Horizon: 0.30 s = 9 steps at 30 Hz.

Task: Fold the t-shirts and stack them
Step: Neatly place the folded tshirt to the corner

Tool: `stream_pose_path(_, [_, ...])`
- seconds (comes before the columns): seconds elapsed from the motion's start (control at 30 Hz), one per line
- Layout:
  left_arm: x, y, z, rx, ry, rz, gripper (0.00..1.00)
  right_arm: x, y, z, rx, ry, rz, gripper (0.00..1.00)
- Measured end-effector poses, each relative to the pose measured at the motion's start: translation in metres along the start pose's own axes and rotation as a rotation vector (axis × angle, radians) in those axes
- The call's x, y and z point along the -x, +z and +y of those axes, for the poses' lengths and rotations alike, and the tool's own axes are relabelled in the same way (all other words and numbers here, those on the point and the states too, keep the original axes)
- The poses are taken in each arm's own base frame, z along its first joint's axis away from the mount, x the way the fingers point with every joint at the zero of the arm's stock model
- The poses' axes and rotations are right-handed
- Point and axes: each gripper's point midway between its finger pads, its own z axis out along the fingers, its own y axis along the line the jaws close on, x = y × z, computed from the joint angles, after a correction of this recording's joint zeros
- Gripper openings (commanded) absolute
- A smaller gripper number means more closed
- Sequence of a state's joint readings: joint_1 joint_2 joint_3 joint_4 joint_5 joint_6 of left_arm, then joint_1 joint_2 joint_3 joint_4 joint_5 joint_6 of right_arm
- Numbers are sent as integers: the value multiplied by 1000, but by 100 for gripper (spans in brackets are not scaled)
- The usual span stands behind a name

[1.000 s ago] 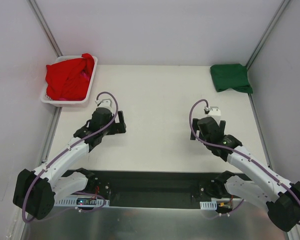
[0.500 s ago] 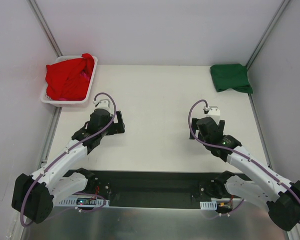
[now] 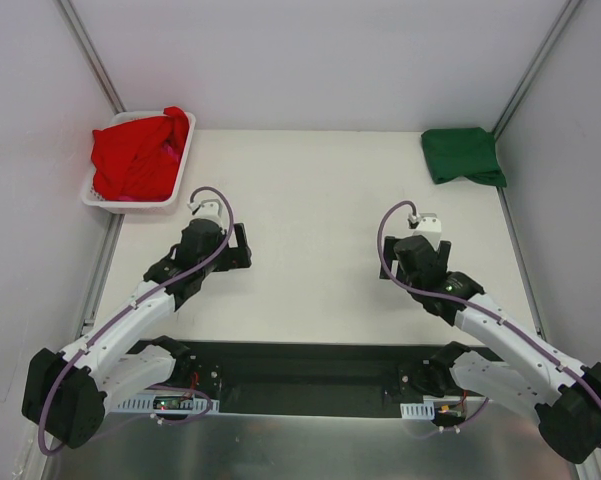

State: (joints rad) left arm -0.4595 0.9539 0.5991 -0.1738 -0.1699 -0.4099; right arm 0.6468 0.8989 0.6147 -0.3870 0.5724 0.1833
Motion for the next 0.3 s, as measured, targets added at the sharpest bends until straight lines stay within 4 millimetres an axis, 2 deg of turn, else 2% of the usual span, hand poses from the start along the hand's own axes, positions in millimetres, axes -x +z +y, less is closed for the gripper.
stream_pose_path(0.3, [-1,0,0,1,0,2,99,-4,0,-2,0,-1,1,96])
